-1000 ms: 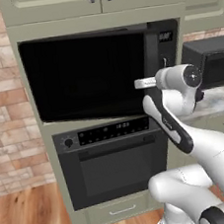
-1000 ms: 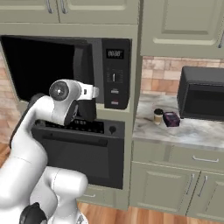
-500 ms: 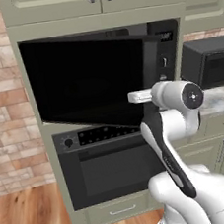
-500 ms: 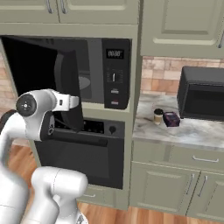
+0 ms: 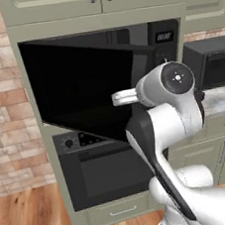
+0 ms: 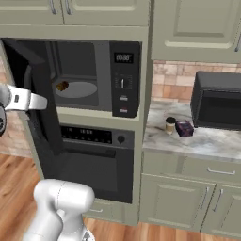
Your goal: Open the microwave door.
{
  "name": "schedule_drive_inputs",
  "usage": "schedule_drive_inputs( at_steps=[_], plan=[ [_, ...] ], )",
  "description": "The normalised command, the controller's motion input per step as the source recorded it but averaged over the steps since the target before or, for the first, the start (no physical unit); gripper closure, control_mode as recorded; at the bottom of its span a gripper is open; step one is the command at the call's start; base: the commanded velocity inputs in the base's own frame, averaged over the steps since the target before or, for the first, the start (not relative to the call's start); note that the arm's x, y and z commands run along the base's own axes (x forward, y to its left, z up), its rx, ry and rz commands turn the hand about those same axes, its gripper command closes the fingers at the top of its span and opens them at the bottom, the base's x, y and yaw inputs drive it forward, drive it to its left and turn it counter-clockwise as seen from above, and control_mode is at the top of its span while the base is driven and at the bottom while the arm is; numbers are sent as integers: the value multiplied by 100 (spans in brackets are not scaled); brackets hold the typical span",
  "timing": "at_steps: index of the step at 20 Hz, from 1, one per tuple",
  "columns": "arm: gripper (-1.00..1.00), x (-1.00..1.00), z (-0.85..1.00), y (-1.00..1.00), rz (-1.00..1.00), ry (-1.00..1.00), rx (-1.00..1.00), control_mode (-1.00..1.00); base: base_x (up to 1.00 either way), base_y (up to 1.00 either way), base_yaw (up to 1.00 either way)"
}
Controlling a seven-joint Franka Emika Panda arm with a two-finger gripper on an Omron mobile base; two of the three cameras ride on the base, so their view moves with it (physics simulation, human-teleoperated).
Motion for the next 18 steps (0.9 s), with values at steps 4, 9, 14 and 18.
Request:
schedule_drive_inputs(
  at_steps=[4,9,14,18],
  plan=[
    [-100,-100,-6,5,0,-7,-6,-100,0,0,0],
    [-100,-100,-14,-1,0,-6,-2,-100,0,0,0],
    [-100,-100,13,-57,-1,-13,9,-100,0,0,0],
    [-100,-91,64,-100,0,0,31,-100,0,0,0]
  ],
)
